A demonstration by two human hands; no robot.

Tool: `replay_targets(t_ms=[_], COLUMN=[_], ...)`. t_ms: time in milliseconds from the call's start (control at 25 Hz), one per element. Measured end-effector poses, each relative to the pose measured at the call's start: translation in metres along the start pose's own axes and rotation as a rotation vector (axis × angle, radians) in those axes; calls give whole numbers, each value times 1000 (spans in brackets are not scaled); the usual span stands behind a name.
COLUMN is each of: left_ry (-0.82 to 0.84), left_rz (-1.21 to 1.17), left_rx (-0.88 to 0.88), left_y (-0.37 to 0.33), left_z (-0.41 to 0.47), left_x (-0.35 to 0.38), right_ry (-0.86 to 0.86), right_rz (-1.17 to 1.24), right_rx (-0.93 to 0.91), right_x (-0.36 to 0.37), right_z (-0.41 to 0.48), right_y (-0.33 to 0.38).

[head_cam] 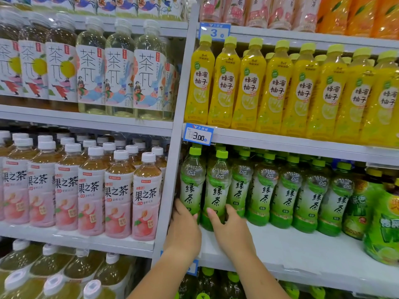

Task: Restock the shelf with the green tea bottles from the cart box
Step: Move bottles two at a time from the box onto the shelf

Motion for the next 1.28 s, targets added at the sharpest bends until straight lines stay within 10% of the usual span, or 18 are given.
replay_targets(t_ms=[1280], left_ry=[160], left_rz=[-158], left_rx=[24], left_y=[-6], left_z=[-16], left_x=[-33], right_ry=[26], right_rz=[74], right_rx=[-7], right_x=[-15], right_z=[-17], right_y=[3])
Point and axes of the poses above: each hand's wrist, its own z-axis towards the middle knuckle, its own x-axis out of the palm, y = z × x, the point moved 1 cm from there along z, towards the middle knuckle
